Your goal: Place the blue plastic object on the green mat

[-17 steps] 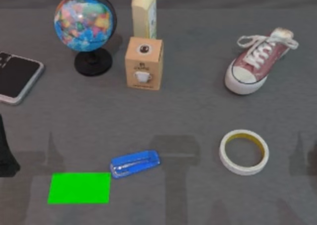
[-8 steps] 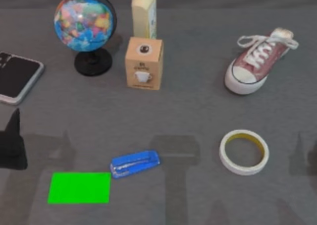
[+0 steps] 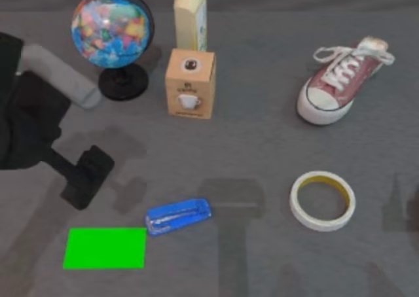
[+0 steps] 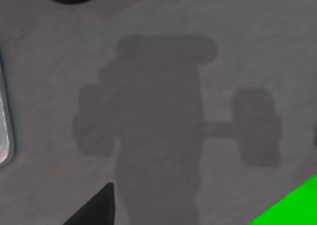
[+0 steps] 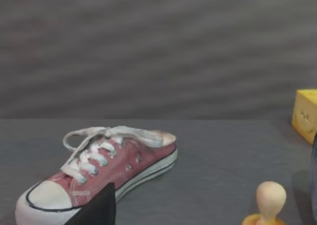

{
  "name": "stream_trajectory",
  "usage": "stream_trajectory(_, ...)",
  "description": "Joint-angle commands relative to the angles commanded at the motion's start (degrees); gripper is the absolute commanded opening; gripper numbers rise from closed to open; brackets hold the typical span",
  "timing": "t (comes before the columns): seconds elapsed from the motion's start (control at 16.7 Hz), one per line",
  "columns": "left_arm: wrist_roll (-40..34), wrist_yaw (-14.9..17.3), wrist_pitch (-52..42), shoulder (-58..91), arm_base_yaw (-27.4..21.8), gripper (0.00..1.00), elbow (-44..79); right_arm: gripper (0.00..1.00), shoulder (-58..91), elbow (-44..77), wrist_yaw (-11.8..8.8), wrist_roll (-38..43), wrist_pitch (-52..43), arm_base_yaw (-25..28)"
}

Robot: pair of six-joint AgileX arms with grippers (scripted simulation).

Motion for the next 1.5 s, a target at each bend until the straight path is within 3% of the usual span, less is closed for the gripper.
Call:
stream_trajectory(0.36, 8.95, 0.11, -18.0, 29.18, -10.14, 1.0, 22.75, 1.0, 0.0, 0.0, 0.0, 0.0, 0.0, 0.0)
stream_trajectory(0.72, 13.99, -0.13, -27.36, 45.37, -15.77, 1.0, 36.32, 1.0, 0.0, 0.0, 0.0, 0.0, 0.0, 0.0)
stream_trajectory(1.2, 14.4, -0.16, -27.0, 46.65, -15.98, 1.0, 36.51, 1.0, 0.0, 0.0, 0.0, 0.0, 0.0, 0.0)
stream_trajectory(1.5, 14.59, -0.14, -15.81, 50.63, -15.98, 1.0, 29.69, 1.0, 0.0, 0.0, 0.0, 0.0, 0.0, 0.0)
